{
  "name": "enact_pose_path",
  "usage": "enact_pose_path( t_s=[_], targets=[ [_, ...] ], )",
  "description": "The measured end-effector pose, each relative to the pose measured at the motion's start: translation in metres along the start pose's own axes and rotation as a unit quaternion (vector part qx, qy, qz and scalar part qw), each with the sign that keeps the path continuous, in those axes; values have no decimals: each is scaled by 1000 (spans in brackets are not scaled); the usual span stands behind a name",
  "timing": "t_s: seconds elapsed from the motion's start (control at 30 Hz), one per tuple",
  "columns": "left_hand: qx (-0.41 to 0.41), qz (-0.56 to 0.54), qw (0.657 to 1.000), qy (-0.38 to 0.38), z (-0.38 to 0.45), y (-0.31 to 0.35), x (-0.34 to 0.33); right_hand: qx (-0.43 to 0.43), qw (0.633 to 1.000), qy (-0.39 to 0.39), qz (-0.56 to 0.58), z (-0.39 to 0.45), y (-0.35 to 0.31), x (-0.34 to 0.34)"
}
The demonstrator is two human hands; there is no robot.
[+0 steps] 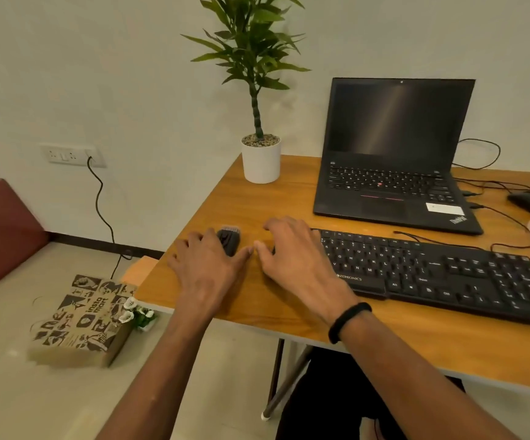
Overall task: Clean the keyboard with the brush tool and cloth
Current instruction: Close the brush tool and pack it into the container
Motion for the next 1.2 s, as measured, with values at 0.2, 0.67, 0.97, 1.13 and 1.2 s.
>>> enact_pose_path(
  t_s=[0.2, 0.67, 0.97, 1.13, 1.2],
  targets=[
    [9, -44, 999, 18, 9, -9, -10, 43, 997, 8, -61, -2, -8, -12],
    [-113, -461, 875, 96, -41, 99, 4, -160, 907, 77, 383, -5, 66, 35],
    [-308, -458, 833, -34, -93, 217, -25, -176, 838, 173, 487, -45, 159, 118],
    [-389, -390, 834, -28, -119, 251, -39, -162, 790, 178, 563, -75, 183, 142],
    [-422, -344, 839, 1, -126, 256, -42, -151, 803, 183, 547, -84, 187, 145]
  ],
)
Point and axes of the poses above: each hand's wrist, its own z-axis towards the middle knuckle, its own x-axis out of the back of the hand, y = z × x, the point moved 6 cm from there along z, towards the middle knuckle, and after that the axes turned 10 degrees about z, right-handed, at the moved point
